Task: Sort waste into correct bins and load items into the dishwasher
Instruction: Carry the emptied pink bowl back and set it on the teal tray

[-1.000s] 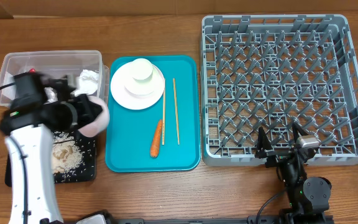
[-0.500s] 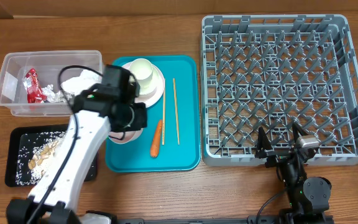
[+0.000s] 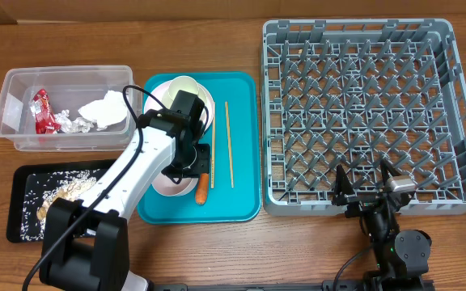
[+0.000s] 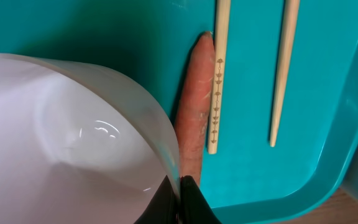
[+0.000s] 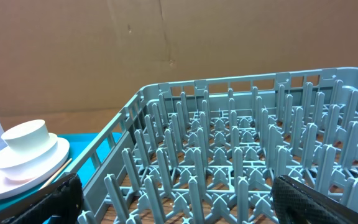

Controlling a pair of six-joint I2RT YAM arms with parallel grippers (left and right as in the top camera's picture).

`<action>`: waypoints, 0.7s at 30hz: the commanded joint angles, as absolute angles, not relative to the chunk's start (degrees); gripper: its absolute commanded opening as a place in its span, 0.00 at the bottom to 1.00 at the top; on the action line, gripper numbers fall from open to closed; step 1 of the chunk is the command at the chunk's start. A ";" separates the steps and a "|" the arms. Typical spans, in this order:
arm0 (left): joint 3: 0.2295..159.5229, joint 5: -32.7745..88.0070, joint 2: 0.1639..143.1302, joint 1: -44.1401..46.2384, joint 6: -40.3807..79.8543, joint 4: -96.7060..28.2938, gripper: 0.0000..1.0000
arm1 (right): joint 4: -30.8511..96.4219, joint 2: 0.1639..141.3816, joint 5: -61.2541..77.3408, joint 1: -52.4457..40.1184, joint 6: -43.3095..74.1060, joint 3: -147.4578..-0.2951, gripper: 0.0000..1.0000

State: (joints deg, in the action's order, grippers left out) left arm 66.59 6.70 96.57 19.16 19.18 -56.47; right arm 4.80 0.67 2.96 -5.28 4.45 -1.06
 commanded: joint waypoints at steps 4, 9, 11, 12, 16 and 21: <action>67.66 3.79 97.21 19.42 19.73 -55.59 0.04 | 4.60 0.16 2.68 -5.06 4.54 -0.47 1.00; 67.66 3.88 97.21 19.59 19.75 -55.44 0.04 | 4.62 0.16 2.68 -5.06 4.54 -0.47 1.00; 67.64 3.88 97.21 19.64 19.75 -55.44 0.04 | 4.60 0.16 2.68 -5.06 4.54 -0.47 1.00; 67.64 3.88 97.21 19.64 19.75 -55.46 0.04 | 4.62 0.16 2.68 -5.06 4.54 -0.47 1.00; 67.61 4.05 97.21 19.64 19.75 -55.48 0.04 | 4.60 0.16 2.68 -5.06 4.54 -0.47 1.00; 67.55 4.05 97.21 19.64 19.75 -55.53 0.05 | 4.60 0.16 2.68 -5.06 4.54 -0.47 1.00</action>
